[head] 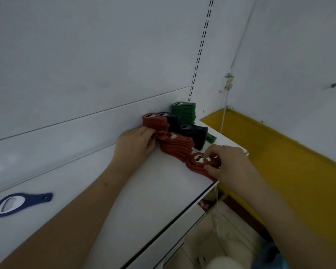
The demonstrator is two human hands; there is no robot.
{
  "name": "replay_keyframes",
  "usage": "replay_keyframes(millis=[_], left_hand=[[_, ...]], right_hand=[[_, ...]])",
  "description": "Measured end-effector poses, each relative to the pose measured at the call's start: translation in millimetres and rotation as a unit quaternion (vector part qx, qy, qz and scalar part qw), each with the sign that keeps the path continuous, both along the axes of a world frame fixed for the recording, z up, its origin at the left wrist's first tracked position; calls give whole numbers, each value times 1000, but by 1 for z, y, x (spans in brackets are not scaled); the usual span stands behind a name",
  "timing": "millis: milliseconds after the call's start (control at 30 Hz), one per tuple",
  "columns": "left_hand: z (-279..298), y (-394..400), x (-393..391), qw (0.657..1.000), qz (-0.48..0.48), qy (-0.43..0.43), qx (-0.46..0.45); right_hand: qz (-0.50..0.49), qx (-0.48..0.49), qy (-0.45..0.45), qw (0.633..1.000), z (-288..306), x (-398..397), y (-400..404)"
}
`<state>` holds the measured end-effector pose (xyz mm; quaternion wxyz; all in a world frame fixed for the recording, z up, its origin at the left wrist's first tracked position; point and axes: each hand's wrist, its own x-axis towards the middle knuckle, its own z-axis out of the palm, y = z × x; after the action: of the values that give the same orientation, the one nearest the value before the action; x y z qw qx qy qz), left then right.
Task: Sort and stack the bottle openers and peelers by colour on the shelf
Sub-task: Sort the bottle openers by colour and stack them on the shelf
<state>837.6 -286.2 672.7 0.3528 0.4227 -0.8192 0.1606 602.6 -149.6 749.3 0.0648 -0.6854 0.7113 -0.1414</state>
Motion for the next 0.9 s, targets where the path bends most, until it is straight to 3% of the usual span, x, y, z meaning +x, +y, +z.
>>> replay_keyframes(millis=[300, 400, 500, 633, 733, 900], left_hand=[[-1, -1, 1, 1000, -9, 9, -27], [1, 0, 3, 999, -13, 21, -43], [8, 3, 4, 997, -11, 29, -69], [23, 17, 9, 996, 2, 54, -68], [33, 32, 18, 994, 0, 103, -39], [34, 58, 29, 977, -21, 191, 88]], right_hand=[[0, 37, 0, 999, -8, 4, -8], [2, -49, -7, 999, -4, 7, -4], [13, -179, -116, 977, 10, 31, -2], [25, -130, -300, 945, 7, 82, -19], [12, -102, -422, 901, -4, 110, -35], [12, -130, -483, 866, -16, 135, -53]])
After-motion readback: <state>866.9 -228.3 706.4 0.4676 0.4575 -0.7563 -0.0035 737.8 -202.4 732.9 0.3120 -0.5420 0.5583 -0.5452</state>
